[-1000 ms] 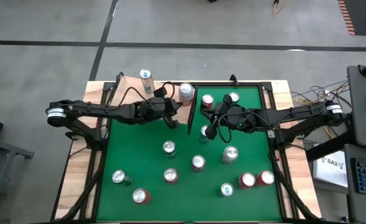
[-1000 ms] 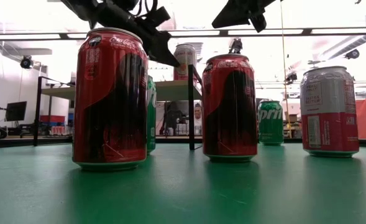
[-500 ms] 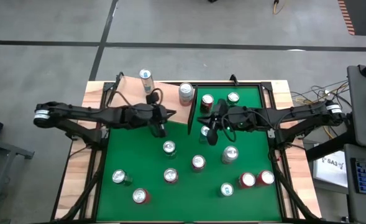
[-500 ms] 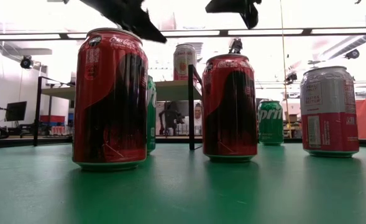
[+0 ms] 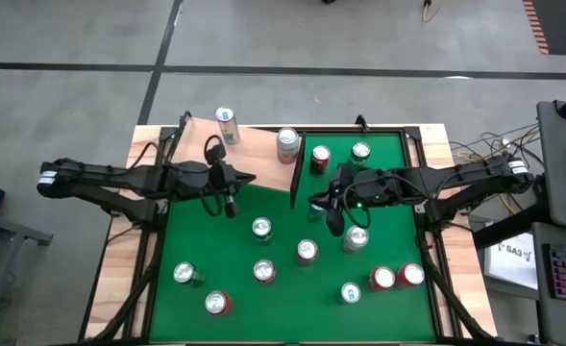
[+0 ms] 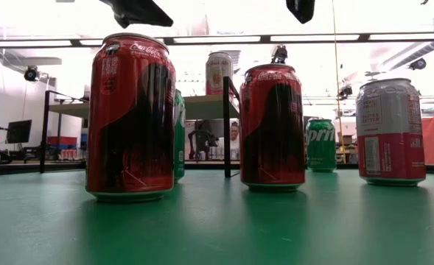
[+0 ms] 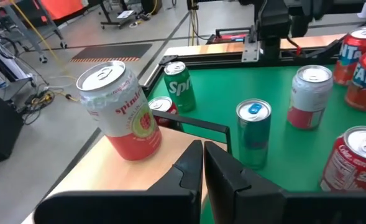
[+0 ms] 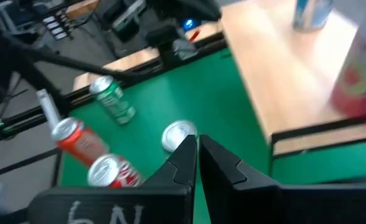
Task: Place canned beverage on shelf
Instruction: Put the red/black soda can on the shelf
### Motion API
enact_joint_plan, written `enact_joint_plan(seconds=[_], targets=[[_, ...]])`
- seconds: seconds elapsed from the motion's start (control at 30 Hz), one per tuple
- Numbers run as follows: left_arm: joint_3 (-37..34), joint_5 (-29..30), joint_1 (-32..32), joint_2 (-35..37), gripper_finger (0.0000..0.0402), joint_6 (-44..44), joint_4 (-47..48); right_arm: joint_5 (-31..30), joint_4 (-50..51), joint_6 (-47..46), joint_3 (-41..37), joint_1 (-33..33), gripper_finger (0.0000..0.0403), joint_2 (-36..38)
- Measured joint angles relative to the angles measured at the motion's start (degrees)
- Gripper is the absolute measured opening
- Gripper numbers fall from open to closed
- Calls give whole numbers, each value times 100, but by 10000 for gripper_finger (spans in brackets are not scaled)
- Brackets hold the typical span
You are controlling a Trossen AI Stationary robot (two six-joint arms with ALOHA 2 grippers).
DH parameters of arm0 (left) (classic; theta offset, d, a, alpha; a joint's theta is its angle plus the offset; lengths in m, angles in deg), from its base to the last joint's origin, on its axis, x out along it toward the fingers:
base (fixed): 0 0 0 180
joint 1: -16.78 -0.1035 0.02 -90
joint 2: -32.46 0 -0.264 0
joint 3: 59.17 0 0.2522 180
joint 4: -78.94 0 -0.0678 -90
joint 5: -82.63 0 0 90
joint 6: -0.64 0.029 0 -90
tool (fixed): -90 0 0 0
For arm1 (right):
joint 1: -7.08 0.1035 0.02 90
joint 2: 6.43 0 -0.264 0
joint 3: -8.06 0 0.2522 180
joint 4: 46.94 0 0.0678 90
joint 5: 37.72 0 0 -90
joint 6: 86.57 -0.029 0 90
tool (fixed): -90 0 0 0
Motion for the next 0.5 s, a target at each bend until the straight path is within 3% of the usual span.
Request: enact_joint_plan(seconds=[0.27,0.5], targets=[[-1,-2,16,-24,0,-98,58,756,560,-912,-4,54,11,0],[-1,-4,16,-24,0,-100,52,839,1457,-1692,-4,356,11,0]])
